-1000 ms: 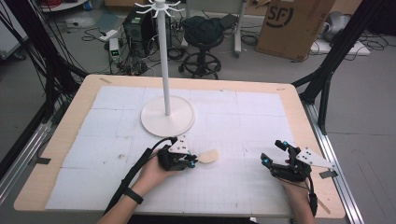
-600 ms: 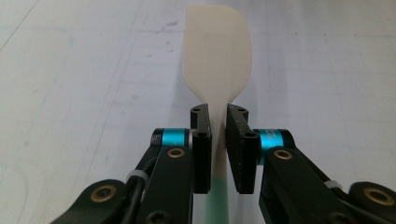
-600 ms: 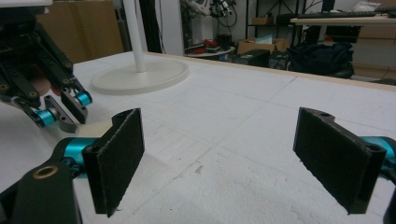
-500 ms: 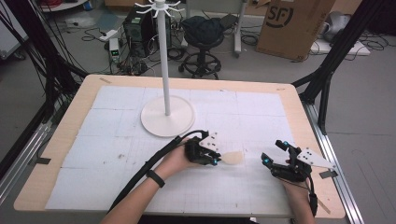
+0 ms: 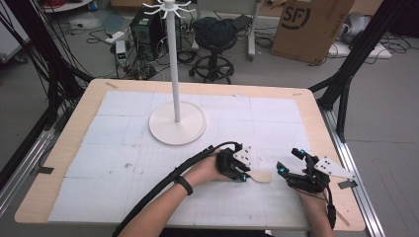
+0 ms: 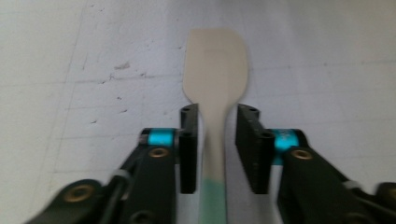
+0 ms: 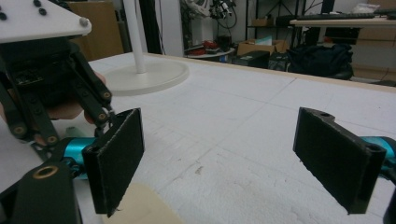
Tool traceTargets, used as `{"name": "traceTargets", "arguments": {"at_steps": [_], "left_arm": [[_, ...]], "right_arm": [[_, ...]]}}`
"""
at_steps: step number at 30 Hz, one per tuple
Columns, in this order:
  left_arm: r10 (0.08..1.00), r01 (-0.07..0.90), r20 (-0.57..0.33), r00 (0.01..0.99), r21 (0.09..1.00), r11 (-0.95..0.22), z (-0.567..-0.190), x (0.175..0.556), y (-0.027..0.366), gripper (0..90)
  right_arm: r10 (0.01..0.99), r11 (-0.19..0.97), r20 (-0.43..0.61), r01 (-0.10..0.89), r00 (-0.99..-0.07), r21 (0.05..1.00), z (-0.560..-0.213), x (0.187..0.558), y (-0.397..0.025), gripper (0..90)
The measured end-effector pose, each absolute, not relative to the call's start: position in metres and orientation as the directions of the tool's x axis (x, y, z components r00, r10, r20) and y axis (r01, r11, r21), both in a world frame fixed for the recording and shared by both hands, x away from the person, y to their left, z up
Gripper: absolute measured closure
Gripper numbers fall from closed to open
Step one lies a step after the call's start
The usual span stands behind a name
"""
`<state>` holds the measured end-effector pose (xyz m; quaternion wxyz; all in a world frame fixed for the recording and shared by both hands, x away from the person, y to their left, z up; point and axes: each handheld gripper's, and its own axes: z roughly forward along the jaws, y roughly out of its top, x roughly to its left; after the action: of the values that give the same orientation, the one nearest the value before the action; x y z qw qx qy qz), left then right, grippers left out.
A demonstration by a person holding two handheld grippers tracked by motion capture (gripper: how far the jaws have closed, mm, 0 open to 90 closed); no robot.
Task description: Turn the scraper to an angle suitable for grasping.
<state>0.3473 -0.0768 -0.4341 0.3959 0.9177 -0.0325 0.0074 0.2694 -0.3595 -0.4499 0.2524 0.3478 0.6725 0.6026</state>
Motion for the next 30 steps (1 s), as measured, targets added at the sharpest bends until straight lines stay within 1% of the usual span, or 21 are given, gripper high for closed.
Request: {"name": "traceTargets", "arguments": {"at_steps": [1, 4, 5, 6, 7, 9, 10, 12, 15, 17, 19, 21, 23, 25, 28, 30], "left_arm": [[-0.033, -0.055, 0.044, 0.998, 0.729, -0.682, -0.432, 0.348, -0.075, 50.7], [0.021, -0.021, 0.047, 0.999, 0.753, -0.658, -0.424, 0.349, -0.067, 35.1], [0.045, -0.009, 0.048, 0.998, 0.773, -0.635, -0.420, 0.348, -0.059, 31.7], [0.062, 0.000, 0.049, 0.997, 0.788, -0.616, -0.418, 0.347, -0.053, 31.7], [0.098, 0.013, 0.055, 0.994, 0.811, -0.585, -0.415, 0.345, -0.042, 29.1], [0.155, 0.041, 0.052, 0.986, 0.839, -0.543, -0.411, 0.344, -0.021, 19.5], [0.182, 0.060, 0.041, 0.982, 0.853, -0.518, -0.411, 0.343, -0.009, 19.5], [0.236, 0.088, 0.031, 0.971, 0.874, -0.478, -0.411, 0.342, 0.017, 16.4], [0.313, 0.136, 0.005, 0.950, 0.894, -0.427, -0.413, 0.336, 0.061, 15.6], [0.353, 0.152, 0.000, 0.936, 0.903, -0.403, -0.413, 0.331, 0.090, 15.3], [0.390, 0.150, -0.001, 0.921, 0.924, -0.351, -0.413, 0.322, 0.120, 15.3], [0.419, 0.159, -0.028, 0.908, 0.947, -0.281, -0.414, 0.315, 0.150, 15.3], [0.456, 0.157, -0.034, 0.889, 0.960, -0.233, -0.415, 0.307, 0.177, 15.3], [0.486, 0.153, -0.038, 0.873, 0.968, -0.201, -0.418, 0.300, 0.202, 15.3], [0.538, 0.136, -0.015, 0.843, 0.973, -0.186, -0.424, 0.288, 0.233, 15.3], [0.571, 0.142, -0.022, 0.820, 0.976, -0.167, -0.430, 0.282, 0.251, 15.3]], "right_arm": [[0.771, 0.032, 0.080, 0.164, -0.631, 0.986, -0.450, 0.269, -0.359, 15.5], [0.772, 0.031, 0.083, 0.167, -0.631, 0.985, -0.450, 0.269, -0.360, 15.5], [0.772, 0.028, 0.085, 0.169, -0.630, 0.985, -0.450, 0.269, -0.359, 15.5], [0.772, 0.028, 0.085, 0.169, -0.630, 0.985, -0.450, 0.269, -0.359, 15.5], [0.772, 0.029, 0.085, 0.168, -0.630, 0.985, -0.450, 0.269, -0.359, 15.5], [0.772, 0.032, 0.083, 0.170, -0.630, 0.985, -0.450, 0.269, -0.359, 15.6], [0.772, 0.032, 0.083, 0.170, -0.630, 0.985, -0.450, 0.269, -0.359, 15.6], [0.771, 0.031, 0.084, 0.169, -0.631, 0.985, -0.450, 0.269, -0.359, 15.6], [0.771, 0.035, 0.080, 0.168, -0.632, 0.985, -0.450, 0.269, -0.359, 15.6], [0.772, 0.029, 0.085, 0.168, -0.629, 0.985, -0.450, 0.270, -0.359, 15.5], [0.772, 0.020, 0.095, 0.174, -0.629, 0.985, -0.450, 0.270, -0.360, 15.5], [0.772, 0.024, 0.093, 0.175, -0.629, 0.984, -0.450, 0.270, -0.360, 15.5], [0.774, 0.020, 0.098, 0.180, -0.626, 0.984, -0.450, 0.270, -0.360, 15.5], [0.772, 0.018, 0.102, 0.182, -0.628, 0.983, -0.450, 0.271, -0.360, 15.5], [0.770, 0.018, 0.106, 0.187, -0.629, 0.982, -0.450, 0.272, -0.360, 15.5], [0.771, 0.022, 0.103, 0.187, -0.628, 0.982, -0.449, 0.271, -0.360, 15.5]]}}
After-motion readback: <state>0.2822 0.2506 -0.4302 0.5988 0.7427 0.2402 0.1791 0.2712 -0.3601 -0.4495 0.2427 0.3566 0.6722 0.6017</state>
